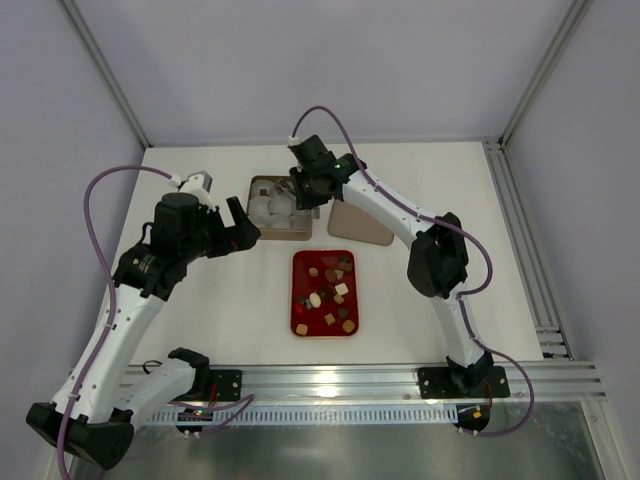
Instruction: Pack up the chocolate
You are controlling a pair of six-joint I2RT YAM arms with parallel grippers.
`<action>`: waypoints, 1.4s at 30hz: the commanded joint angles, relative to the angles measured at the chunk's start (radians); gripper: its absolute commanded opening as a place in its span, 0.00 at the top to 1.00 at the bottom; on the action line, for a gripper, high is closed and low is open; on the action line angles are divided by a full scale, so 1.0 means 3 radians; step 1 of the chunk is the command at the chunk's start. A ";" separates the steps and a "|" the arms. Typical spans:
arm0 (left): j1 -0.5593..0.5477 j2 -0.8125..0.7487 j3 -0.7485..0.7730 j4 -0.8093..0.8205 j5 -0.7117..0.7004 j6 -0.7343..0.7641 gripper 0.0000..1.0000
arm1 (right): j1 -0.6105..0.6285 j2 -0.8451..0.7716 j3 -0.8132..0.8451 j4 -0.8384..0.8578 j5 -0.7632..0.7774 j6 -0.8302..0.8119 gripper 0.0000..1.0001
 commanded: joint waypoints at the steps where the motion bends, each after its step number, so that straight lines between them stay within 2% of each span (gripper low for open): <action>1: -0.0010 -0.0025 0.0064 0.0027 0.0018 0.0060 0.00 | -0.0002 0.0010 0.0169 0.0166 -0.0009 0.0056 0.68; 20: -0.0005 -0.0061 0.0059 0.0006 0.0008 0.0055 0.00 | -0.0002 0.0051 0.0272 0.0120 -0.0029 0.0071 0.64; 29: -0.0005 -0.0051 0.0084 0.0011 -0.0002 0.0055 0.00 | -0.0002 -0.0240 0.0251 0.0079 -0.0045 0.0076 0.64; 38: -0.0005 -0.0015 0.0094 0.0047 0.0003 0.0035 0.00 | 0.0039 -0.1078 -0.0474 0.0186 -0.0050 0.0081 0.64; 40: -0.0005 -0.0005 0.0094 0.0057 -0.0002 0.0035 0.00 | 0.0085 -0.1288 -0.0796 0.0181 0.0001 0.0081 0.64; 42: -0.0010 0.0016 0.0089 0.0068 0.0003 0.0024 0.00 | 0.0136 -0.1737 -0.1193 0.0176 0.0037 0.0086 0.64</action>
